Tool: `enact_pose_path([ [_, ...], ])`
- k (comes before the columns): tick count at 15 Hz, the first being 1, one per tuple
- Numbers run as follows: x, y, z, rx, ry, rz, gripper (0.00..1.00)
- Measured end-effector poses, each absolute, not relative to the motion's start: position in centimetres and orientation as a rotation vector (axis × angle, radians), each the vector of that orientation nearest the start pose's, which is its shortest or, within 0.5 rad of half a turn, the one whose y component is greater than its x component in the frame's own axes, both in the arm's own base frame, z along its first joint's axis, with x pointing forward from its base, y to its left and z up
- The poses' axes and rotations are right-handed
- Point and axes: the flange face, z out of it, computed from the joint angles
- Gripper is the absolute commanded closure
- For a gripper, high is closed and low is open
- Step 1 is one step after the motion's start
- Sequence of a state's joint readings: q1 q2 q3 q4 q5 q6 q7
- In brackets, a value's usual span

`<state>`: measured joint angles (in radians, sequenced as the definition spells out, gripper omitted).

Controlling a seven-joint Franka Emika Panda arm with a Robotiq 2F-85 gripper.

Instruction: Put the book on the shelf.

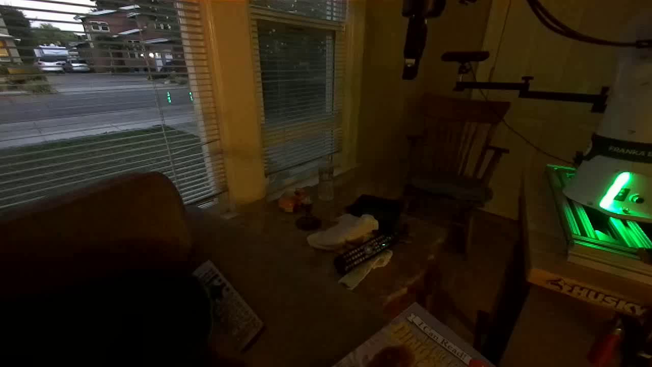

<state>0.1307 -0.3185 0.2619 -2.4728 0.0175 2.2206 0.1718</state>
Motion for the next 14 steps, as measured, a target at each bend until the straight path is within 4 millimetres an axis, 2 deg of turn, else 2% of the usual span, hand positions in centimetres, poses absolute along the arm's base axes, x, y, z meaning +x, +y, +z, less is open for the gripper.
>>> enact_pose_path([
  [9, 40.7, 16.9, 41.0, -3.168, -0.315, -0.113, 0.0],
  [11, 41.4, 15.8, 40.6, -3.098, -0.293, -0.073, 0.0],
  [14, 43.4, 12.5, 37.9, -2.952, -0.303, -0.009, 0.0],
])
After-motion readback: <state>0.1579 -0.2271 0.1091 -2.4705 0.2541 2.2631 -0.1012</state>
